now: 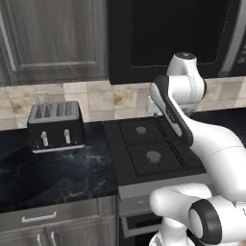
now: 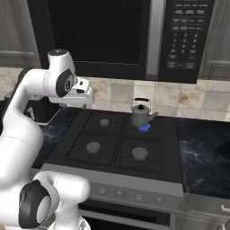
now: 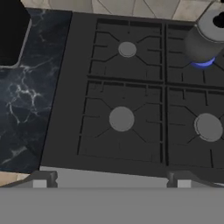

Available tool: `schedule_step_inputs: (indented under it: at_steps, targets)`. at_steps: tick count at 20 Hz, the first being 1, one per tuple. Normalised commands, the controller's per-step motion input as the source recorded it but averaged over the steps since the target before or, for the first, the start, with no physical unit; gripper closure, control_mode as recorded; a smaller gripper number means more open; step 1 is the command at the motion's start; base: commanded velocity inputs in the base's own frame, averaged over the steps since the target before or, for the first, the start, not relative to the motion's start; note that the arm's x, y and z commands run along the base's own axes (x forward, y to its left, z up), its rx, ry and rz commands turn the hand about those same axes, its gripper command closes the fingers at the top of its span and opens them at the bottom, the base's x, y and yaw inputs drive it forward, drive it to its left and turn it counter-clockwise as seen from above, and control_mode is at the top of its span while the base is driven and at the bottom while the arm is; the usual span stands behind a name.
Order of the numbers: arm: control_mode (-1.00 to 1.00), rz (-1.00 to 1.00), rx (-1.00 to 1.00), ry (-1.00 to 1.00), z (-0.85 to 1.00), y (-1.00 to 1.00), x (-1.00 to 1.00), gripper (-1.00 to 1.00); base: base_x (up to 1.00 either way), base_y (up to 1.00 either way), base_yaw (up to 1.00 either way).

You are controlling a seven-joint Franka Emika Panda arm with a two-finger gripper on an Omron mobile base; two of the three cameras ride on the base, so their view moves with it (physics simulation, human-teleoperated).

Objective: The kettle is done boiling. Turn off the stove, then wait for 300 timesteps before moving the kettle to the dining table.

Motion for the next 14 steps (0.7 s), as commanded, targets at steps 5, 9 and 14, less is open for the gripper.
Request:
schedule_step_inputs:
  at_steps: [5, 9, 14]
  targets:
    - [1.00, 0.00, 0.00, 0.00, 0.00, 0.00, 0.00, -1.00, 0.03, 0.40, 0.00]
    - [1.00, 0.00, 0.00, 0.00, 0.00, 0.00, 0.00, -1.00, 0.01, 0.17, 0.00]
    - [-1.00, -0.03, 0.04, -0.02, 0.00, -0.12, -0.06, -1.00, 0.00, 0.00, 0.00]
